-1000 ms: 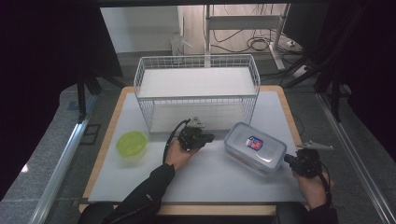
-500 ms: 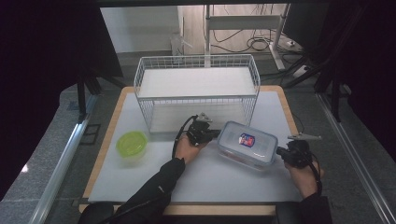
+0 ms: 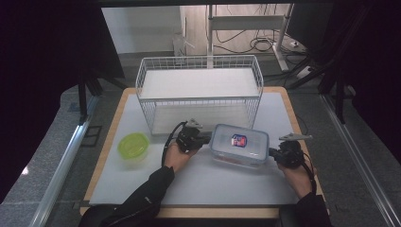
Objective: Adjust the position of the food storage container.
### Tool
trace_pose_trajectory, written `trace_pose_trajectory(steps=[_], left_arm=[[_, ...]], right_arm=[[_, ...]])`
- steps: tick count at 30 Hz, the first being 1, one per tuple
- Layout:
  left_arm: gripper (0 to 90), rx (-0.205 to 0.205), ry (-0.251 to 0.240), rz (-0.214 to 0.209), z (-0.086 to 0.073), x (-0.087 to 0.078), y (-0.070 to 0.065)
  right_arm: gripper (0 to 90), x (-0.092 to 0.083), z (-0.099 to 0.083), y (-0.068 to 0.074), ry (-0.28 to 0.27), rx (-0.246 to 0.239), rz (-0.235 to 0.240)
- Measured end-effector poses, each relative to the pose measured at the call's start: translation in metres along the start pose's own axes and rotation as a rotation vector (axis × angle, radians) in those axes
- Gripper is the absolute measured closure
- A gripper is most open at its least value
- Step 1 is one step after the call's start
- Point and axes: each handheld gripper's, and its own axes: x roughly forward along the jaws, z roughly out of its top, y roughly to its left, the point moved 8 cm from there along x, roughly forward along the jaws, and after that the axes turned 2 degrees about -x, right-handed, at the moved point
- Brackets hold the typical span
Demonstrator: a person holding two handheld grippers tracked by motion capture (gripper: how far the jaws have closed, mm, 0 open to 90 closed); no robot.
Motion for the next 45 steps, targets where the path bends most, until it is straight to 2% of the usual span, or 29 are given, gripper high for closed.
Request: trace_pose_trajectory(steps=[7, 8, 9, 14, 18, 20, 26, 30, 32, 33, 35, 37, 39, 42, 45], left_arm=[[89.8, -0.021, 0.013, 0.035, -0.020, -0.026, 0.006], [89.8, -0.028, 0.015, 0.037, -0.023, -0.030, 0.006], [89.8, -0.027, 0.016, 0.041, -0.026, -0.034, 0.006], [89.8, -0.052, -0.007, 0.056, -0.039, -0.058, 0.008], [89.8, -0.066, -0.020, 0.078, -0.049, -0.071, 0.010], [89.8, -0.082, -0.032, 0.074, -0.055, -0.077, 0.011], [89.8, -0.104, -0.038, 0.102, -0.068, -0.095, 0.015], [89.7, -0.115, -0.041, 0.098, -0.074, -0.098, 0.015], [89.2, -0.103, -0.038, 0.103, -0.075, -0.099, 0.015], [86.1, -0.089, -0.034, 0.113, -0.075, -0.100, 0.016], [79.1, -0.060, -0.032, 0.153, -0.077, -0.105, 0.017], [68.4, -0.035, -0.047, 0.198, -0.078, -0.114, 0.019], [56.1, -0.025, -0.073, 0.209, -0.079, -0.120, 0.019], [40.4, 0.015, -0.118, 0.228, -0.082, -0.131, 0.018], [26.3, 0.044, -0.136, 0.213, -0.087, -0.133, 0.014]], right_arm=[[90.0, 0.010, 0.007, 0.022, 0.008, -0.054, 0.054], [90.0, 0.013, 0.009, 0.028, 0.010, -0.067, 0.072], [90.0, 0.013, 0.009, 0.028, 0.010, -0.067, 0.072], [90.0, 0.020, 0.014, 0.047, 0.015, -0.097, 0.113], [90.0, 0.027, 0.018, 0.062, 0.018, -0.126, 0.136], [90.0, 0.029, 0.020, 0.069, 0.022, -0.129, 0.147], [90.0, 0.034, 0.022, 0.089, 0.029, -0.165, 0.183], [90.0, 0.035, 0.023, 0.096, 0.035, -0.202, 0.170], [90.0, 0.034, 0.023, 0.097, 0.036, -0.210, 0.171], [87.2, 0.033, 0.022, 0.096, 0.039, -0.211, 0.173], [82.2, 0.031, 0.021, 0.092, 0.033, -0.245, 0.133], [75.5, 0.027, 0.022, 0.087, 0.014, -0.254, 0.121], [67.3, 0.023, 0.023, 0.081, -0.004, -0.243, 0.117], [53.2, 0.016, 0.023, 0.075, -0.036, -0.234, 0.120], [36.9, 0.012, 0.023, 0.072, -0.057, -0.233, 0.130]])
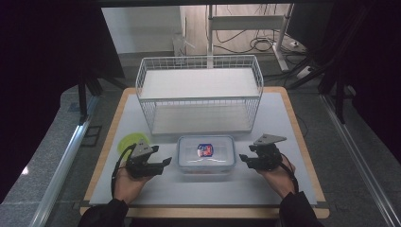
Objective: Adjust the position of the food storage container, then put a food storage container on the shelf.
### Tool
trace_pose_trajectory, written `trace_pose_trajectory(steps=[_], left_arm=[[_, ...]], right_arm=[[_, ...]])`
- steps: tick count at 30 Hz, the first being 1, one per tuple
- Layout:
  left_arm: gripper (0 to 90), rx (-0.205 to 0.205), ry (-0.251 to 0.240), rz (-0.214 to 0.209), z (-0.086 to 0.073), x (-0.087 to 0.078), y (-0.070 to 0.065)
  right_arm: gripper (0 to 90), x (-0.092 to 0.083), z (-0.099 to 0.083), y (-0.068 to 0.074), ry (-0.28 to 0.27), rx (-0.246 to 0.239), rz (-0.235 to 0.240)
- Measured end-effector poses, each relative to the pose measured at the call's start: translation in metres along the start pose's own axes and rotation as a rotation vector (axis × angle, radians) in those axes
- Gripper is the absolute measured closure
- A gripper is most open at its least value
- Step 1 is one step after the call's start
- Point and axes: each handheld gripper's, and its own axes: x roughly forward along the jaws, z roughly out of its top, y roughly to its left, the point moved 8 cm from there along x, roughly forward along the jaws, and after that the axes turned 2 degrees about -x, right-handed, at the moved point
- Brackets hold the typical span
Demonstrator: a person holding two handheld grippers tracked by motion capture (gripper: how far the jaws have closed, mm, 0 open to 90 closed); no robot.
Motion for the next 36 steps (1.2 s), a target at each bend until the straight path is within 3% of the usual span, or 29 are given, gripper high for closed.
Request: trace_pose_trajectory(steps=[3, 8, 14, 19, 22, 24, 28, 36], left_arm=[[17.5, 0.030, -0.006, -0.043, -0.005, -0.001, -0.006], [8.3, 0.082, 0.046, -0.009, -0.014, -0.001, -0.010], [5.3, 0.079, 0.053, -0.023, -0.016, -0.003, -0.011], [1.9, 0.100, 0.041, -0.045, -0.016, -0.001, -0.011], [1.9, 0.086, 0.045, -0.053, -0.016, 0.000, -0.010], [2.4, 0.063, 0.058, -0.055, -0.016, 0.000, -0.010], [3.5, 0.016, 0.060, -0.079, -0.012, 0.002, -0.009], [4.5, -0.015, 0.066, -0.129, 0.006, 0.003, -0.005]], right_arm=[[27.2, -0.004, -0.002, -0.003, -0.011, 0.004, -0.011], [17.4, -0.009, -0.005, -0.001, -0.034, -0.007, -0.008], [12.3, -0.008, -0.011, -0.002, -0.027, 0.006, 0.015], [9.5, -0.006, -0.012, -0.002, -0.012, 0.001, 0.019], [7.8, -0.005, -0.012, 0.000, -0.006, -0.001, 0.030], [6.3, -0.006, -0.011, 0.002, -0.010, 0.010, 0.050], [6.0, -0.007, -0.009, 0.004, -0.011, 0.010, 0.048], [8.4, -0.012, 0.002, 0.004, -0.034, 0.005, 0.060]])
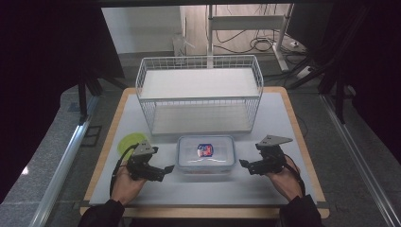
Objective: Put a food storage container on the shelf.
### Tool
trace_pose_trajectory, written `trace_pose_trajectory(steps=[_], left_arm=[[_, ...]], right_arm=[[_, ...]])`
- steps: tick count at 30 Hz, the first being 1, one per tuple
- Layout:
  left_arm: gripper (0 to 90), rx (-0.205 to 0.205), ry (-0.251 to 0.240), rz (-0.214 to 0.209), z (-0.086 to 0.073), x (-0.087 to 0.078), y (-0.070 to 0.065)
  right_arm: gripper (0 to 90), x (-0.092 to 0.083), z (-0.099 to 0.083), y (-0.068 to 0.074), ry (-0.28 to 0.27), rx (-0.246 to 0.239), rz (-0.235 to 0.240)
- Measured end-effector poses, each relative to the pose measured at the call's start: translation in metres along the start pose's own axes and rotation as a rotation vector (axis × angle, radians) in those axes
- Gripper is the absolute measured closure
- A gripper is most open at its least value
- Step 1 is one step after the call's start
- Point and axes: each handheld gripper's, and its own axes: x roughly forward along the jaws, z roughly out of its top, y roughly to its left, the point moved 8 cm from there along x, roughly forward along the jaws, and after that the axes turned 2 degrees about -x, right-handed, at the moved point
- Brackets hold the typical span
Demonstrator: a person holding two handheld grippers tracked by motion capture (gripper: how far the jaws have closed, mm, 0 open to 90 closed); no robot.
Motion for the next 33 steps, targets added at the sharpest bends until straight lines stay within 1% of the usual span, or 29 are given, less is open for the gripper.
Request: trace_pose_trajectory(steps=[1, 4, 5, 6, 7, 8, 10, 11, 13, 17, 18, 19, 22, 23, 25, 27, 28, 29, 30, 33], left_arm=[[4.2, -0.005, 0.004, -0.015, 0.003, 0.000, 0.000], [3.4, -0.004, 0.018, -0.022, 0.009, 0.003, 0.000], [2.7, -0.010, 0.032, -0.036, 0.010, 0.006, 0.001], [2.0, -0.016, 0.036, -0.045, 0.011, 0.008, 0.001], [1.9, -0.027, 0.038, -0.060, 0.013, 0.011, 0.000], [1.8, -0.038, 0.042, -0.075, 0.014, 0.014, 0.000], [1.5, -0.060, 0.054, -0.102, 0.016, 0.021, 0.000], [1.1, -0.071, 0.058, -0.128, 0.017, 0.024, 0.000], [1.0, -0.084, 0.056, -0.159, 0.019, 0.030, -0.001], [0.9, -0.107, 0.080, -0.193, 0.021, 0.044, -0.003], [0.9, -0.109, 0.088, -0.197, 0.021, 0.047, -0.003], [1.0, -0.114, 0.098, -0.203, 0.020, 0.050, -0.004], [0.7, -0.121, 0.131, -0.215, 0.019, 0.059, -0.007], [0.0, -0.140, 0.133, -0.225, 0.019, 0.061, -0.006], [0.0, -0.160, 0.137, -0.249, 0.018, 0.063, -0.005], [0.0, -0.183, 0.141, -0.271, 0.018, 0.064, -0.005], [0.0, -0.188, 0.149, -0.293, 0.017, 0.066, -0.006], [0.0, -0.208, 0.151, -0.299, 0.016, 0.067, -0.007], [0.0, -0.214, 0.149, -0.299, 0.017, 0.068, -0.007], [0.1, -0.196, 0.158, -0.287, 0.017, 0.065, -0.008]], right_arm=[[8.4, 0.000, 0.001, 0.001, 0.000, -0.001, 0.006], [8.4, 0.000, 0.008, 0.005, -0.004, 0.001, 0.022], [8.1, 0.001, 0.010, 0.006, -0.005, -0.002, 0.022], [6.5, 0.002, 0.012, 0.008, 0.002, -0.010, 0.024], [4.2, 0.003, 0.013, 0.010, 0.009, -0.014, 0.023], [1.4, 0.005, 0.015, 0.012, 0.019, -0.020, 0.034], [1.1, 0.008, 0.018, 0.016, 0.021, -0.008, 0.043], [0.7, 0.011, 0.019, 0.017, 0.034, -0.001, 0.051], [0.5, 0.016, 0.019, 0.021, 0.056, 0.002, 0.081], [1.9, 0.026, 0.018, 0.027, 0.102, 0.020, 0.145], [2.8, 0.029, 0.019, 0.029, 0.105, 0.033, 0.172], [3.1, 0.031, 0.019, 0.030, 0.110, 0.039, 0.187], [4.3, 0.038, 0.022, 0.032, 0.123, 0.085, 0.237], [4.3, 0.041, 0.023, 0.032, 0.125, 0.099, 0.249], [3.6, 0.046, 0.023, 0.031, 0.134, 0.115, 0.261], [3.0, 0.051, 0.024, 0.030, 0.143, 0.160, 0.295], [2.7, 0.053, 0.024, 0.029, 0.144, 0.171, 0.302], [3.8, 0.055, 0.024, 0.028, 0.143, 0.186, 0.313], [4.7, 0.056, 0.023, 0.028, 0.153, 0.214, 0.341], [8.5, 0.055, 0.023, 0.027, 0.161, 0.232, 0.344]])
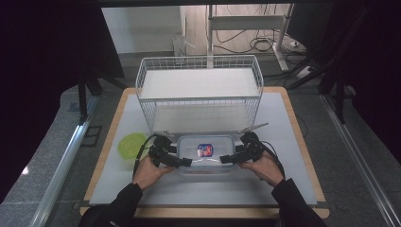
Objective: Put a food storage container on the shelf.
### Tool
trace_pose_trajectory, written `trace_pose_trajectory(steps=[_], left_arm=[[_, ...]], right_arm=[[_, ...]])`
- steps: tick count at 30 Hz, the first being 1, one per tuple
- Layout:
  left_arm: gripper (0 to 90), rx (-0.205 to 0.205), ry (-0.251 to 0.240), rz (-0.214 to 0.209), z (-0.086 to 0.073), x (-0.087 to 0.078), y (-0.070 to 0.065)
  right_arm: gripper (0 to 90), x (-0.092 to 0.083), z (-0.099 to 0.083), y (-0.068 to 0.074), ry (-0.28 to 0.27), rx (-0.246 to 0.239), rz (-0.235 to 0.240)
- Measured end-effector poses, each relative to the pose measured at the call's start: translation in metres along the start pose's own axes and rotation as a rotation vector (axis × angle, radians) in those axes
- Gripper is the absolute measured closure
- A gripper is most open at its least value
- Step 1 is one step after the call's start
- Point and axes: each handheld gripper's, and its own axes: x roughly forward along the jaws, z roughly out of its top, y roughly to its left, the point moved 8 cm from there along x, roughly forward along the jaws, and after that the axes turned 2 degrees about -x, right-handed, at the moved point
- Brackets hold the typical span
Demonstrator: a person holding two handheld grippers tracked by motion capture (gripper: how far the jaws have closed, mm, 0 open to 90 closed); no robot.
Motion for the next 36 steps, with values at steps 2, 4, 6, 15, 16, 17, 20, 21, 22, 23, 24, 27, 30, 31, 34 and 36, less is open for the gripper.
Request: trace_pose_trajectory(steps=[2, 4, 6, 15, 16, 17, 20, 21, 22, 23, 24, 27, 30, 31, 34, 36], left_arm=[[1.4, 0.015, 0.000, 0.022, -0.001, -0.003, -0.003], [5.6, 0.017, -0.005, 0.031, -0.002, -0.006, -0.005], [9.7, 0.015, -0.015, 0.038, -0.005, -0.010, -0.008], [27.9, 0.024, -0.048, 0.058, -0.025, -0.023, -0.025], [29.2, 0.010, -0.066, 0.050, -0.026, -0.025, -0.025], [31.9, -0.003, -0.081, 0.043, -0.025, -0.026, -0.025], [38.1, -0.055, -0.121, 0.003, -0.025, -0.029, -0.022], [39.2, -0.065, -0.130, -0.004, -0.024, -0.029, -0.022], [40.1, -0.069, -0.138, -0.006, -0.024, -0.030, -0.021], [41.0, -0.080, -0.147, -0.013, -0.024, -0.031, -0.020], [42.8, -0.093, -0.161, -0.022, -0.023, -0.032, -0.019], [49.1, -0.110, -0.181, -0.046, -0.023, -0.035, -0.016], [49.0, -0.115, -0.181, -0.048, -0.023, -0.035, -0.015], [49.0, -0.116, -0.181, -0.046, -0.023, -0.035, -0.015], [49.1, -0.103, -0.183, -0.035, -0.021, -0.035, -0.016], [49.5, -0.084, -0.186, -0.020, -0.020, -0.035, -0.017]], right_arm=[[12.6, -0.004, -0.001, 0.002, 0.005, 0.010, 0.000], [16.3, -0.007, -0.003, 0.004, 0.007, 0.011, -0.003], [18.8, -0.010, -0.006, 0.008, 0.010, 0.007, -0.011], [40.8, -0.029, -0.023, 0.021, -0.061, 0.035, -0.013], [42.1, -0.030, -0.024, 0.022, -0.073, 0.044, -0.007], [43.7, -0.032, -0.026, 0.022, -0.079, 0.050, -0.002], [47.3, -0.034, -0.028, 0.024, -0.092, 0.059, 0.004], [47.8, -0.035, -0.028, 0.024, -0.101, 0.061, 0.005], [48.3, -0.035, -0.029, 0.024, -0.105, 0.066, 0.006], [49.2, -0.035, -0.029, 0.024, -0.111, 0.071, 0.008], [50.5, -0.036, -0.029, 0.024, -0.120, 0.081, 0.014], [52.4, -0.037, -0.027, 0.021, -0.157, 0.118, 0.040], [52.4, -0.036, -0.026, 0.022, -0.161, 0.105, 0.024], [52.5, -0.036, -0.026, 0.022, -0.164, 0.105, 0.023], [52.7, -0.036, -0.026, 0.021, -0.171, 0.110, 0.021], [52.6, -0.037, -0.026, 0.021, -0.179, 0.095, 0.004]])
